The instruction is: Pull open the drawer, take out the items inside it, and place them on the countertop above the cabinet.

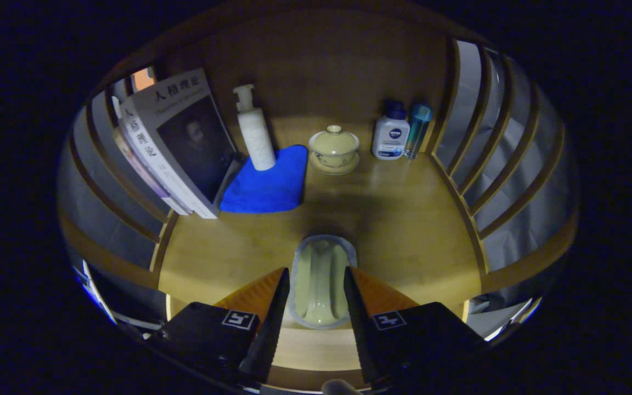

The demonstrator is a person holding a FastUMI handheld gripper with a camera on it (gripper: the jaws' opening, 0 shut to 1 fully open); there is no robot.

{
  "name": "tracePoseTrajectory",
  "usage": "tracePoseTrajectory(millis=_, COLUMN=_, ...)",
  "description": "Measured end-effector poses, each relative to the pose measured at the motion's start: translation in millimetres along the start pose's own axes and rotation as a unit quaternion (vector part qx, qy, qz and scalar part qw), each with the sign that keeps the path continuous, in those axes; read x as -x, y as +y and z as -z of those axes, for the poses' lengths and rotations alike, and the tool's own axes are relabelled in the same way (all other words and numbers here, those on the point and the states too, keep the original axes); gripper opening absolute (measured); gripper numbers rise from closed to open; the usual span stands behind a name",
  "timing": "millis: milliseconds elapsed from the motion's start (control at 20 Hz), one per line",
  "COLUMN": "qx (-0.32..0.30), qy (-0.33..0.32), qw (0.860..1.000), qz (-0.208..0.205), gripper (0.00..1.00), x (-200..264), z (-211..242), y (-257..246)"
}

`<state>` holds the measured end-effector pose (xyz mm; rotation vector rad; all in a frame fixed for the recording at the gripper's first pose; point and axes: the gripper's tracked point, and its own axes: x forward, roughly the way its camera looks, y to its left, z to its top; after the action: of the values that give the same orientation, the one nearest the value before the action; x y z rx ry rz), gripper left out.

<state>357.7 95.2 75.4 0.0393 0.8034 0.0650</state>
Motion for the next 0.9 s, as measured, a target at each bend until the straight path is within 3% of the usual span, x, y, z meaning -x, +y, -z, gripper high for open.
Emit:
tracePoseTrajectory(millis=350, qx=0.012, qy=-0.165, qw=0.986, qz=-0.018, gripper=0.63, x=82, z=27, y=10)
tracePoseTrajectory(millis=550, qx=0.034, qy=-0.263, qw=0.964, qz=-0.017, gripper=0.99, x=136, z=67, y=11)
tracePoseTrajectory(millis=900, qx=0.03, qy=-0.392, qw=0.919, qz=-0.014, gripper=0.99, x=194, z=151, y=13)
